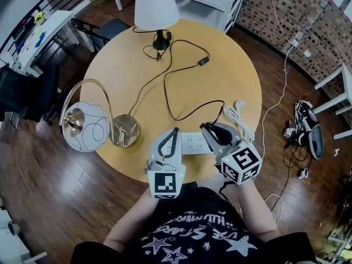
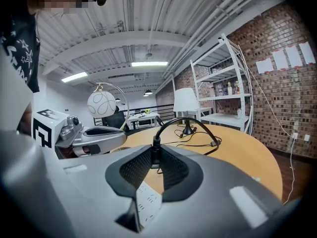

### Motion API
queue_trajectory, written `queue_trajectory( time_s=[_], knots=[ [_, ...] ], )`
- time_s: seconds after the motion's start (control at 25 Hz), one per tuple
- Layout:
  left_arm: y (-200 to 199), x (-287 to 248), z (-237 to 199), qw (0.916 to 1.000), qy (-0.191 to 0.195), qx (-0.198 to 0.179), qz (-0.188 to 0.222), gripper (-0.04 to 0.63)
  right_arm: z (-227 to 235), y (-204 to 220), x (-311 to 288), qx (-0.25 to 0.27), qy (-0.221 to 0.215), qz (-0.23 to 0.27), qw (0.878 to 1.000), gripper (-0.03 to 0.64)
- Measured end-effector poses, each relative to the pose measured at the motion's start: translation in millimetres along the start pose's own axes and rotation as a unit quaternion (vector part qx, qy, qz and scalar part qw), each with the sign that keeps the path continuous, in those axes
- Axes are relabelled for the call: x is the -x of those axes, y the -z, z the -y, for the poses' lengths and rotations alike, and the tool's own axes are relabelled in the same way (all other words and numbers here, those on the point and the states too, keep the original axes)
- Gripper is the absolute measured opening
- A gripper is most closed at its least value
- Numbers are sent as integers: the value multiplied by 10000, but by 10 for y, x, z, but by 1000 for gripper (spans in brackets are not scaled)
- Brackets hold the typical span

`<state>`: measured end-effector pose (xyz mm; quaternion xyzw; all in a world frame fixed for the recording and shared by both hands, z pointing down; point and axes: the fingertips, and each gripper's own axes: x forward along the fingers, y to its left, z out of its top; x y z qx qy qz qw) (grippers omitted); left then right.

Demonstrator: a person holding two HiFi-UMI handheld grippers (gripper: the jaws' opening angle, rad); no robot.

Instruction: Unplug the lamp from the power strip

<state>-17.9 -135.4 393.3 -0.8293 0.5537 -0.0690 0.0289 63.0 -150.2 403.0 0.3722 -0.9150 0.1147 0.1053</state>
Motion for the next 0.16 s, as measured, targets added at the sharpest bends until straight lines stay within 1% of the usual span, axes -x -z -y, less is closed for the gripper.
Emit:
queue_trajectory(
  time_s=[0.16],
  knots=[
    [-6, -18, 3, 10000, 37, 50, 4, 3, 3, -6, 2, 29, 13, -17, 10000, 55]
  ],
)
